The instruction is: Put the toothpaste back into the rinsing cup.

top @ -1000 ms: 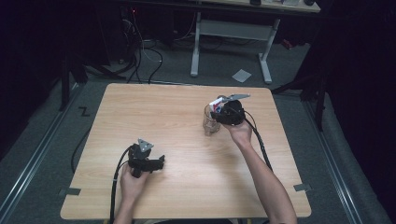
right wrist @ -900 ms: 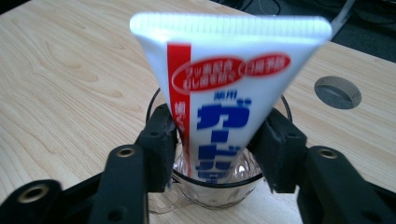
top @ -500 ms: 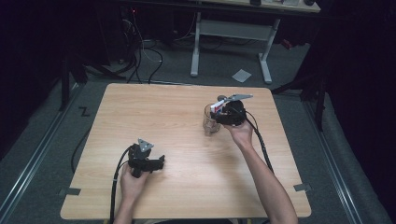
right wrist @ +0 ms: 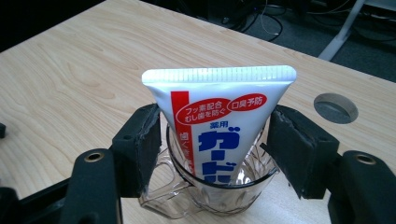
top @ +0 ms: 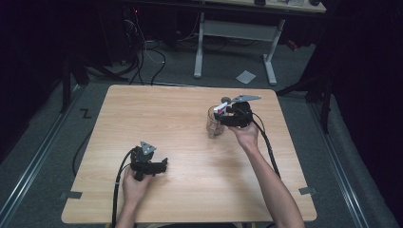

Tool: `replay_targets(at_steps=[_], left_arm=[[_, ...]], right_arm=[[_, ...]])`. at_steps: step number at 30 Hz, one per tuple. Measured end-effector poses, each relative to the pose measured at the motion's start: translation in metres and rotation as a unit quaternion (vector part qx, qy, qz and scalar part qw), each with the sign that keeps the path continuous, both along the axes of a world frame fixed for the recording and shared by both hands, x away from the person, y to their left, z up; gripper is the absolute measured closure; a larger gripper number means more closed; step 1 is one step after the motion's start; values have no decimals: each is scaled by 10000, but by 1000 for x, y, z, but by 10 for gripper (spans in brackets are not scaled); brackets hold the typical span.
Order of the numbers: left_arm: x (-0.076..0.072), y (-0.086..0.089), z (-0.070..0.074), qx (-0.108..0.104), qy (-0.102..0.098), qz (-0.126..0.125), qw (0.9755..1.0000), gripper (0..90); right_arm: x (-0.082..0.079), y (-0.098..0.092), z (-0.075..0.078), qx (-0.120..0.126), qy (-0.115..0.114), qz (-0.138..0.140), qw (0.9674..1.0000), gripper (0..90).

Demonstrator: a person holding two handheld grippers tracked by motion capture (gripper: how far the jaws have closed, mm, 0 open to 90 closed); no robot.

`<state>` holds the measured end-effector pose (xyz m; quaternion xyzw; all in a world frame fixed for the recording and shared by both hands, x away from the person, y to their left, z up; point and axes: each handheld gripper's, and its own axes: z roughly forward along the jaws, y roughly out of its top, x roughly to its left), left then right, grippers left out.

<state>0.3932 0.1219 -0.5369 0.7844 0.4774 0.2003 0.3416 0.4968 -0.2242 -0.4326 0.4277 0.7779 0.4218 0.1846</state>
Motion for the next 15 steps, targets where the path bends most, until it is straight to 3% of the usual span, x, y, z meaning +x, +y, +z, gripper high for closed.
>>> replay_targets(at_steps=[9,15], left_arm=[[0,0,0,0,-1,0,10000,144],[0,0,0,0,-1,-1,10000,144]], right_arm=[[-5,-3,7,90,24,-39,9999,348],[-12,-5,11,171,-84,-26,9998,354]])
